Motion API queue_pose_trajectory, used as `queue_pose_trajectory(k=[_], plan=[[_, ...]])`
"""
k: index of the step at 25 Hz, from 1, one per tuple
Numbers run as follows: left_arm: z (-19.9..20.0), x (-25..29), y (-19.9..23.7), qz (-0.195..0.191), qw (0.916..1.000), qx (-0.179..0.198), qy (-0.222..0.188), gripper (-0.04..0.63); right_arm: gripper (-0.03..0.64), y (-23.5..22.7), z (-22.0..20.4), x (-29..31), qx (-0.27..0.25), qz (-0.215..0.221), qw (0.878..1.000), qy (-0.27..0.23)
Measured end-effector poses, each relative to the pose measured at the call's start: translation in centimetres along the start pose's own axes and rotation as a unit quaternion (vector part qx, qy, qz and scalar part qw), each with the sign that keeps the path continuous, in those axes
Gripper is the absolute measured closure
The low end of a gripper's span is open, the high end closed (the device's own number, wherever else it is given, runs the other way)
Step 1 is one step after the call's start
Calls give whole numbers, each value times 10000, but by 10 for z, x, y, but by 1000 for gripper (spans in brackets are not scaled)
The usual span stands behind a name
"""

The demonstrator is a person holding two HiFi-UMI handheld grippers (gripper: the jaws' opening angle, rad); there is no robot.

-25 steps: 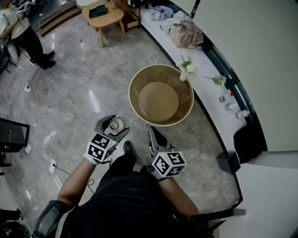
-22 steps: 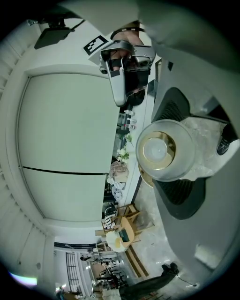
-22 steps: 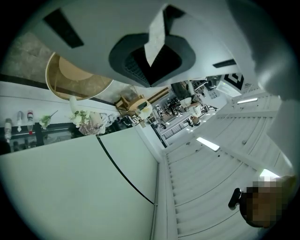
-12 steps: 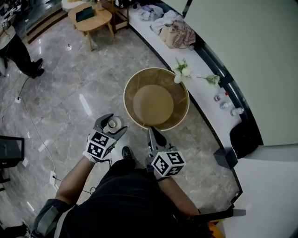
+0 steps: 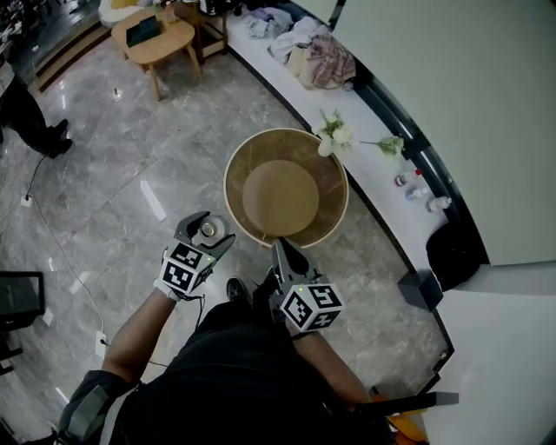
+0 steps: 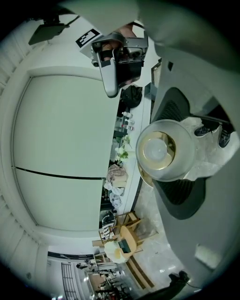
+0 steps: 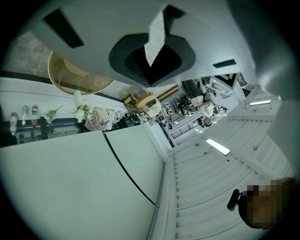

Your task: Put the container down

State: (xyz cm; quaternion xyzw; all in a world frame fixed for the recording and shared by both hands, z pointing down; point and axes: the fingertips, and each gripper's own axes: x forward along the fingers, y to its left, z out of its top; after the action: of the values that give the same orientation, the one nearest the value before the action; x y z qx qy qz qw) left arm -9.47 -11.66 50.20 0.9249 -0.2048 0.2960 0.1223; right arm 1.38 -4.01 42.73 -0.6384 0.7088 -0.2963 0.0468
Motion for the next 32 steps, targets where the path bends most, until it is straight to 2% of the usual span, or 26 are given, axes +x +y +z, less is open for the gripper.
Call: queue_pose_trajectory(k=[10,18,27,32], plan=[[16,54,21,144,9994,3,299,256,615,-45,23,45,178,204,9996,79],[33,116,54,403,9980,-237,435,256,615,-95,46,93,316,374,9984,291],[25,193,83,696,9946,-315,699,256,615,-143,45,139,251,670,9951,680],[5,222,98,723,9922,-260,985,256,615,-155,39,156,242,636,9945,794]])
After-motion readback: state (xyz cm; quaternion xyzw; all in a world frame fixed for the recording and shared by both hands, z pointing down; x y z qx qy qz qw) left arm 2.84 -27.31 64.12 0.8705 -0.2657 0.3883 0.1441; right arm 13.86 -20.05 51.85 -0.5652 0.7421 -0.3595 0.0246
